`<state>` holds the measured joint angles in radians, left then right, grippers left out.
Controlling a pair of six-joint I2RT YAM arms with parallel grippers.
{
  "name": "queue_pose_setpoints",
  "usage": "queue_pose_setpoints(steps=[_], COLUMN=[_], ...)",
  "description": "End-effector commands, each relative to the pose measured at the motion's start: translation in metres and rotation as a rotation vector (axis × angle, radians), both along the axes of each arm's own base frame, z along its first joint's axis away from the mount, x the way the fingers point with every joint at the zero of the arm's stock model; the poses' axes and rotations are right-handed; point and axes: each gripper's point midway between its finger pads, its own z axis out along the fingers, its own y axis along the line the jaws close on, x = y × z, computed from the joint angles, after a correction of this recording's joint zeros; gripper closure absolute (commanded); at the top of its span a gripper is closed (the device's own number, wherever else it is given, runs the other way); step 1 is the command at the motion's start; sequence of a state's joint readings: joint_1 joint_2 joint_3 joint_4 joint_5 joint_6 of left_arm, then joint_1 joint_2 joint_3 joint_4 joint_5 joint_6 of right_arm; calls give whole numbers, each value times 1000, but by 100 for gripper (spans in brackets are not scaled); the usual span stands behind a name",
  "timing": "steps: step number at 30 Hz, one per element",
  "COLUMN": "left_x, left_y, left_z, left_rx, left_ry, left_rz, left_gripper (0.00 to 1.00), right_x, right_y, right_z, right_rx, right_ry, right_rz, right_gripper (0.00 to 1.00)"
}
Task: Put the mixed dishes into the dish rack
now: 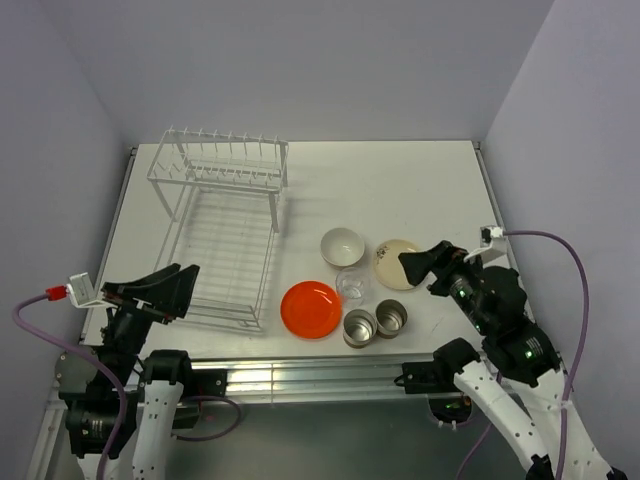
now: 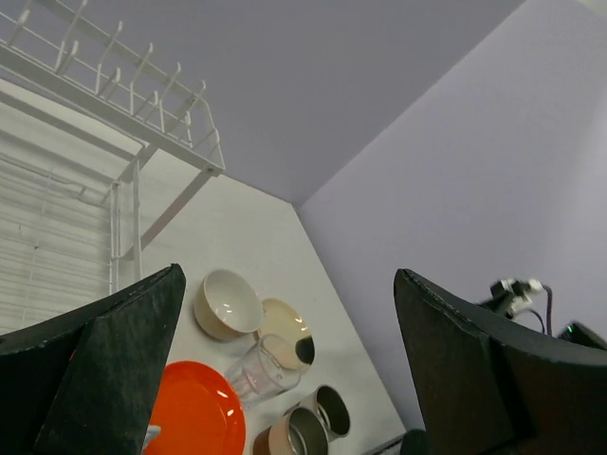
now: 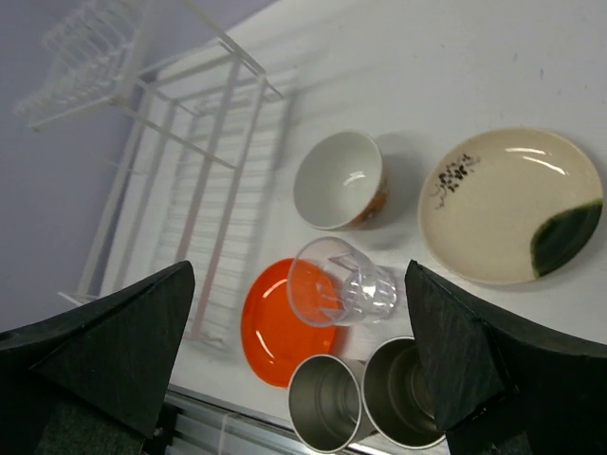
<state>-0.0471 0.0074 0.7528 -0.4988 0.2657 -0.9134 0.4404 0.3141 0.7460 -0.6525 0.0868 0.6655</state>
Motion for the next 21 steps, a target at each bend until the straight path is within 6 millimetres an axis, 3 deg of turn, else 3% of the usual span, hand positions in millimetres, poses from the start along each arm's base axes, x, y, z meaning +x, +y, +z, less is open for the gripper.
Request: queue_pose_setpoints(steps=[1,6,9,11,17,21], left_x=[-24,-2,3,16,46,54], left_y=[-14,-9,-15,-13,-5,-5], left_z=[11,-15,-14,-31,-70,-76], left_rx=[96,-15,-11,1,101,119], left_ry=[-78,128,111,219,459,474], left_rz=[-81,-54,-94,-78,-31,-32], left_gripper=[1,1,1,1,7,7], right_x=[14,30,43,52,85,108], right_y=[0,16,23,26,43,64], right_z=[-22,-46,-60,-74,-83,-87], right_rx=[-58,-111,-152,-185,-200,-168], right_ry=[112,232,306,360,418,446], right_rz=[-35,13,20,20,20,52], right_gripper=[0,0,2,3,5,7])
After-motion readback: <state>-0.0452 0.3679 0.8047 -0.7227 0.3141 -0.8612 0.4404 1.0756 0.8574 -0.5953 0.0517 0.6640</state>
